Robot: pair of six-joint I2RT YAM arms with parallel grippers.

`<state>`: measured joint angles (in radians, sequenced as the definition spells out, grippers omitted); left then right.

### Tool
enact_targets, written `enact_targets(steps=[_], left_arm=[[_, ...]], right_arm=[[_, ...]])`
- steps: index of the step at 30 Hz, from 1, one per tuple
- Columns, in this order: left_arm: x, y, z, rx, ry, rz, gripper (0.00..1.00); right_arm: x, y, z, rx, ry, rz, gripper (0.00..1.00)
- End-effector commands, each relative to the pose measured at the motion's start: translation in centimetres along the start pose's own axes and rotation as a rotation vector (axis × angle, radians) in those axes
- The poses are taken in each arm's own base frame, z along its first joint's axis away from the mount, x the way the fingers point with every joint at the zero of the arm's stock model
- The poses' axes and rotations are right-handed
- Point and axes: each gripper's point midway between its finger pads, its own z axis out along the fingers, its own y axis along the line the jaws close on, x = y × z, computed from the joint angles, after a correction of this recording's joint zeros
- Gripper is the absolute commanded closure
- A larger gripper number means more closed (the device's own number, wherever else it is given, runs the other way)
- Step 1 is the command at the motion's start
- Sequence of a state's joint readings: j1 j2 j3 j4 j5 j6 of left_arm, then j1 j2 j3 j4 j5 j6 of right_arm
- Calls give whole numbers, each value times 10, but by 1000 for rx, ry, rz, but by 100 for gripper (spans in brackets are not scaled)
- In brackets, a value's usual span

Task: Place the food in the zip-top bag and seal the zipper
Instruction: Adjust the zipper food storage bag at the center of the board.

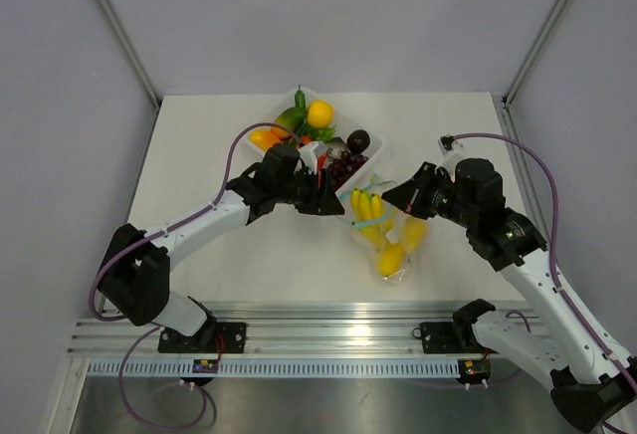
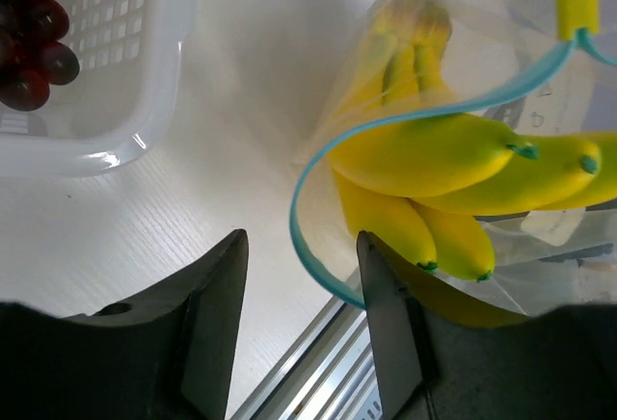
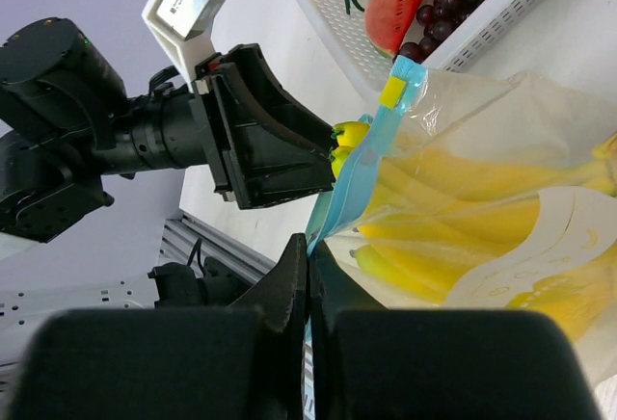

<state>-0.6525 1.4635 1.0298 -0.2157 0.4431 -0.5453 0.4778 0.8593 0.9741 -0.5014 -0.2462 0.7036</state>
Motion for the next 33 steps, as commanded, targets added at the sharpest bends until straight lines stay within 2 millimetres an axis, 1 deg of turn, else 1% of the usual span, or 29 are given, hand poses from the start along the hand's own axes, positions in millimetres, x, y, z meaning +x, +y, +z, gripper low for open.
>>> enact_targets(steps=[1, 3, 7, 8, 11, 12, 13, 16, 17, 18, 19, 20, 22, 23, 25, 26, 27, 28, 29, 30, 31, 32, 33], left_arm=[[-24, -13, 2, 47, -64, 20, 49], [-22, -14, 4, 57, -54, 16, 50], [-20, -19, 4, 88, -45, 12, 58], [-20, -21, 4, 100, -43, 13, 58], [-23, -28, 1, 128, -45, 19, 79], [-23, -30, 0, 131, -43, 19, 87], [-28, -35, -2, 142, -52, 26, 100], [-38, -47, -9, 167, -63, 43, 100], [-48, -59, -16, 188, -84, 60, 100], [-49, -67, -22, 198, -79, 68, 100], [-53, -76, -29, 209, -87, 82, 100], [-66, -92, -39, 229, -117, 108, 100], [-66, -115, -59, 254, -133, 151, 100], [-69, -121, -65, 252, -153, 163, 100], [-69, -125, -72, 250, -174, 163, 100], [-68, -122, -69, 242, -182, 154, 100], [-61, -111, -59, 229, -170, 133, 100], [-55, -100, -45, 208, -139, 106, 100], [-50, -92, -35, 190, -119, 88, 100], [-45, -83, -26, 173, -95, 68, 100], [-39, -69, -9, 138, -62, 42, 100], [-34, -64, -5, 118, -32, 25, 100], [-31, -60, 0, 107, -9, 20, 100]], right_arm=[[-24, 30, -16, -89, -89, -36, 100], [-24, 29, -15, -84, -90, -33, 100], [-23, 28, -15, -81, -87, -32, 100], [-22, 27, -14, -78, -86, -31, 100], [-23, 25, -14, -70, -89, -35, 100], [-22, 24, -14, -64, -87, -34, 100], [-23, 21, -14, -51, -91, -33, 100], [-25, 5, -11, 44, -92, -44, 100], [-37, 5, -15, 78, -126, -75, 100], [-36, -5, -14, 137, -103, -80, 100], [-41, -4, -18, 158, -109, -93, 100], [-52, 5, -29, 166, -126, -124, 100], [-62, 17, -40, 155, -146, -147, 100], [-66, 22, -48, 148, -154, -161, 100], [-62, 15, -49, 175, -144, -163, 100], [-46, -5, -40, 224, -97, -151, 100], [-38, -23, -33, 279, -76, -143, 100], [-28, -40, -26, 333, -50, -126, 100], [-11, -72, -20, 444, -6, -114, 100], [-3, -93, -12, 530, 35, -102, 100], [3, -107, -10, 598, 56, -88, 100], [4, -120, -13, 674, 73, -95, 100], [5, -125, -9, 707, 96, -97, 100]])
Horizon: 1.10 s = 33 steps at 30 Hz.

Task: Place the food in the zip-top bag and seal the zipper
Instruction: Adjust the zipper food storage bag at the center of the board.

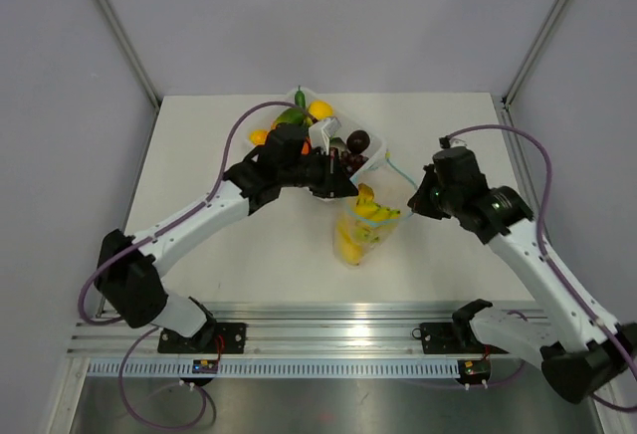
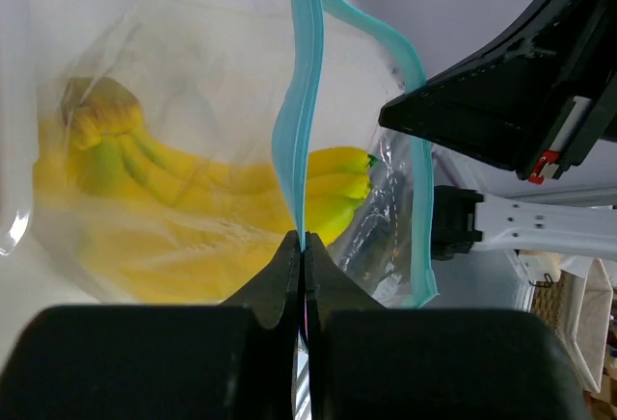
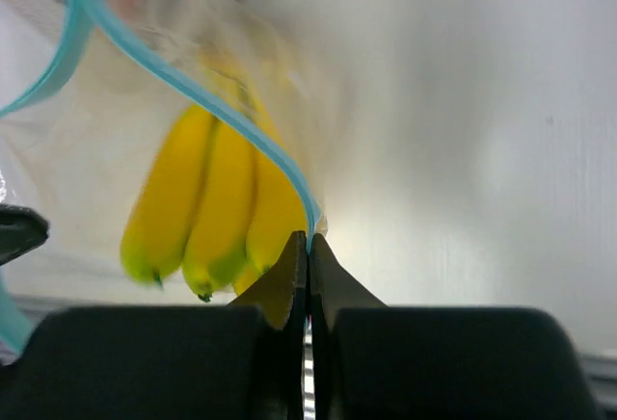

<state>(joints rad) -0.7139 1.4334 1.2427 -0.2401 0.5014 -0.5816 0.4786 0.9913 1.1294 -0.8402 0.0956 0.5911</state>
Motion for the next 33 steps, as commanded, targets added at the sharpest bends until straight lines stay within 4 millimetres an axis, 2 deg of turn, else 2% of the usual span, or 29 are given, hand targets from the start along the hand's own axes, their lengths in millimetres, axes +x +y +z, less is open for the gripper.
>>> enact_targets(steps=[1, 2, 3, 4, 7, 9, 11, 12, 13, 15, 16, 18, 20, 23, 24, 25, 26, 28, 29, 33], left_arm=[[15, 28, 21, -72, 77, -65, 100], [14, 24, 19, -70, 87, -51, 100], [-1, 9, 14, -49, 54, -21, 100], [-9, 2, 10, -47, 34, -7, 100], [-39, -33, -15, -1, -43, 44, 100], [-48, -45, -27, 13, -82, 63, 100], [-45, -37, -25, -11, -78, 59, 100], [-37, -25, -16, -35, -55, 39, 100], [-29, -17, -9, -43, -29, 22, 100], [1, 7, 16, -47, 56, -46, 100], [12, 11, 24, -35, 91, -61, 100], [29, 20, 35, -54, 142, -72, 100], [33, 21, 39, -57, 166, -70, 100], [16, 12, 30, -71, 135, -14, 100], [4, 7, 27, -82, 108, 9, 100], [4, 10, 24, -100, 116, 12, 100], [2, 9, 23, -102, 115, 26, 100], [2, 9, 23, -101, 120, 30, 100], [3, 8, 23, -98, 120, 29, 100], [5, 7, 23, -86, 121, 19, 100]], right_arm=[[9, -33, 18, 219, 68, -30, 100], [-1, -24, 11, 181, 42, -29, 100], [-10, -15, 4, 140, 14, -41, 100], [-30, 4, -10, 66, -44, -36, 100], [-64, 34, -48, -60, -145, -41, 100], [-72, 42, -61, -102, -174, -43, 100], [-69, 39, -60, -100, -178, -45, 100], [-64, 34, -54, -85, -165, -48, 100], [-47, 21, -36, -35, -118, -52, 100], [-23, 4, -12, 27, -44, -56, 100], [-4, -11, 4, 76, 6, -51, 100], [8, -18, 13, 105, 43, -48, 100], [3, -11, 5, 65, 19, -36, 100], [-19, 2, -13, 18, -52, -56, 100], [-29, 5, -20, 17, -79, -66, 100], [-29, 3, -21, 25, -72, -74, 97], [-29, 4, -19, 30, -62, -79, 86], [-29, 5, -19, 26, -57, -82, 70], [-28, 5, -18, 26, -52, -77, 66], [-15, 7, -11, 9, -5, -54, 67]])
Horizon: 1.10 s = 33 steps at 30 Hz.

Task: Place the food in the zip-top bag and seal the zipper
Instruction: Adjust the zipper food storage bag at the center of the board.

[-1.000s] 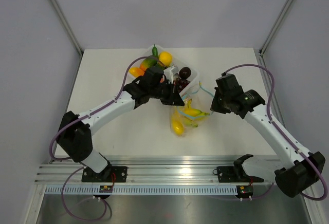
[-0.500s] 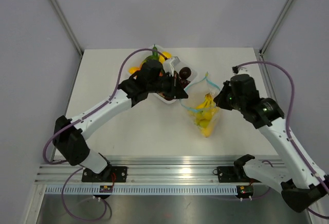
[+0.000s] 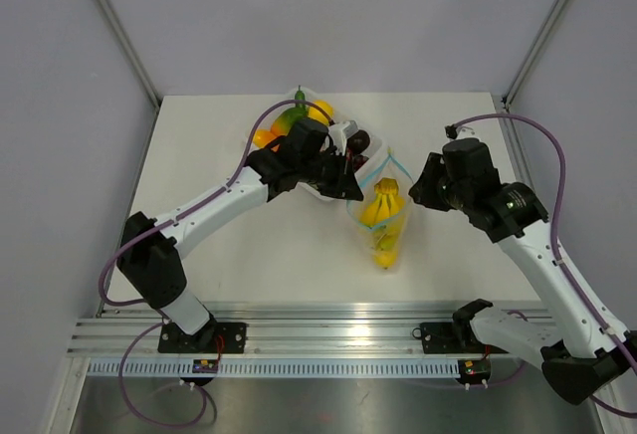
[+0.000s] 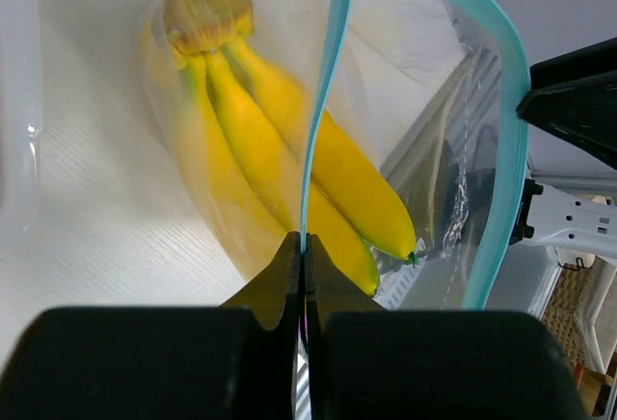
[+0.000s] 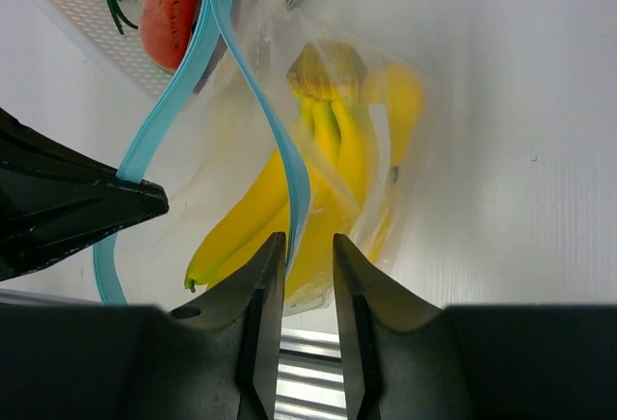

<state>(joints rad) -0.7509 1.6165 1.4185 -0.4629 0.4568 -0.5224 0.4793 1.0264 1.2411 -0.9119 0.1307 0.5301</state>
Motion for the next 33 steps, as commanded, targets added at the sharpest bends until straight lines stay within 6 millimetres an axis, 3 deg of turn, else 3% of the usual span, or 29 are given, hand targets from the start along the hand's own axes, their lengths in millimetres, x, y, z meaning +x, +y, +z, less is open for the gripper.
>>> enact_targets(steps=[1, 5, 9, 10, 12, 15, 17, 20, 23, 24, 27, 31, 33], left_arm=[[-14, -17, -14, 35, -57, 49, 100], [-15, -19, -15, 39, -59, 53, 100], [-19, -21, -18, 43, -68, 60, 100], [-20, -23, -19, 43, -70, 64, 100], [-29, -30, -25, 52, -91, 78, 100], [-38, -40, -33, 66, -125, 94, 100], [-40, -42, -34, 73, -132, 98, 100], [-29, -32, -20, 74, -95, 74, 100], [-7, -13, 3, 81, -37, 28, 100], [-3, -10, 9, 87, -32, 25, 100], [18, 7, 25, 77, 33, -17, 100], [14, 5, 18, 68, 16, 16, 100], [4, 3, 8, 35, -10, 43, 89]], right_arm=[[6, 4, 5, -16, 28, 10, 67], [15, 5, 12, -16, 67, 18, 68], [6, 8, 7, -22, 44, 17, 94], [-6, 13, -2, -35, 9, 18, 100], [-24, 14, -14, -29, -51, 8, 100], [-58, 27, -50, -89, -168, 7, 100], [-64, 29, -60, -107, -197, 6, 100], [-56, 27, -54, -112, -179, 1, 100], [-26, 19, -28, -91, -94, 20, 100], [-8, 12, -13, -72, -49, 20, 100], [14, 6, -1, -67, 10, 28, 100], [8, 14, -8, -117, -16, 22, 100], [5, 19, -11, -141, -17, 11, 100]])
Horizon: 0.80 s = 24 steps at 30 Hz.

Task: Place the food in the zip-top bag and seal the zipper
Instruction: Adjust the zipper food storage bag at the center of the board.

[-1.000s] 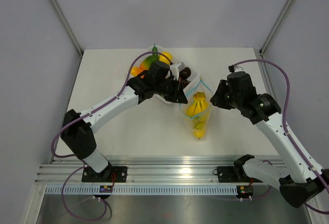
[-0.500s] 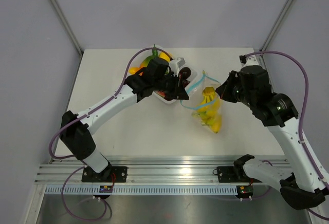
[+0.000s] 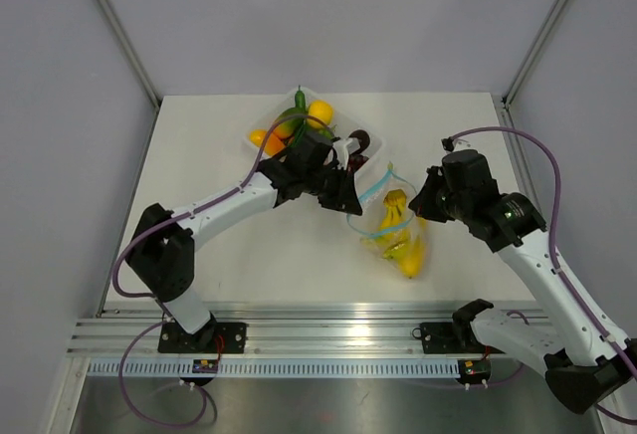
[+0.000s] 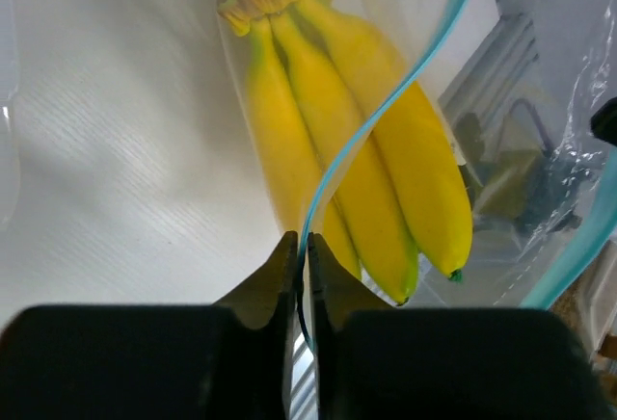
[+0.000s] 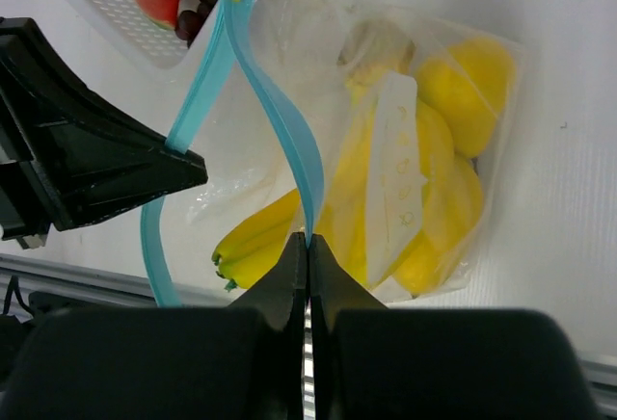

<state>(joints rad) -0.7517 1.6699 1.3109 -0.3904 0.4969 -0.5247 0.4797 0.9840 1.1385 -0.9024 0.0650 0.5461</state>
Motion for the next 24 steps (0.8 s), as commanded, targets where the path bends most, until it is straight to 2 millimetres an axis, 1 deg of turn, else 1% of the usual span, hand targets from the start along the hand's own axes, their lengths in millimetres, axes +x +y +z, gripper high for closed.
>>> enact_targets(steps=[1, 2, 3, 4, 5, 6, 8, 9, 11, 12, 13, 14, 15, 16, 17, 19, 20, 21, 22, 23, 24], left_arm=[[-31, -26, -27, 27, -110, 116, 82], [-38, -28, -33, 12, -135, 136, 69], [-39, -24, -38, -13, -135, 138, 66], [-45, -26, -49, -25, -159, 171, 62], [-49, -25, -56, -41, -173, 183, 49], [-58, -23, -68, -73, -201, 187, 41], [-70, -23, -86, -98, -245, 217, 29], [-81, -20, -98, -115, -275, 211, 28], [-95, -14, -114, -138, -321, 206, 26], [-105, -3, -124, -161, -350, 171, 26], [-115, 2, -131, -176, -380, 148, 26], [-125, 16, -133, -227, -406, 108, 25], [-132, 34, -138, -269, -418, 57, 18], [-148, 33, -147, -286, -454, 58, 18], [-150, 61, -137, -376, -419, 20, 18], [-166, 78, -140, -469, -423, 58, 18], [-184, 79, -148, -511, -458, 82, 18], [-187, 94, -137, -544, -431, 84, 17], [-193, 99, -135, -564, -435, 107, 16], [-203, 103, -138, -602, -464, 116, 14], [-211, 113, -129, -615, -472, 125, 14]], right_arm=[[-25, 26, -18, -119, -92, -7, 100], [-24, 29, -16, -132, -82, -8, 100], [-24, 29, -15, -134, -84, -9, 100], [-21, 33, -16, -159, -74, -7, 100], [-21, 35, -16, -169, -73, -4, 100], [-19, 37, -14, -182, -67, -1, 100], [-19, 41, -16, -204, -68, 3, 100], [-22, 43, -17, -216, -78, 9, 100], [-25, 47, -19, -235, -89, 11, 100], [-25, 47, -20, -238, -91, 12, 100], [-26, 49, -21, -242, -93, 13, 100], [-29, 50, -23, -245, -100, 14, 100], [-29, 50, -24, -246, -101, 15, 100], [-30, 50, -24, -246, -104, 14, 100], [-31, 52, -25, -250, -108, 14, 100], [-33, 53, -26, -251, -109, 15, 100], [-34, 54, -27, -257, -109, 14, 100], [-34, 55, -27, -258, -110, 14, 100], [-35, 55, -27, -257, -109, 14, 100], [-35, 54, -26, -254, -107, 15, 100], [-34, 54, -24, -249, -101, 12, 100]])
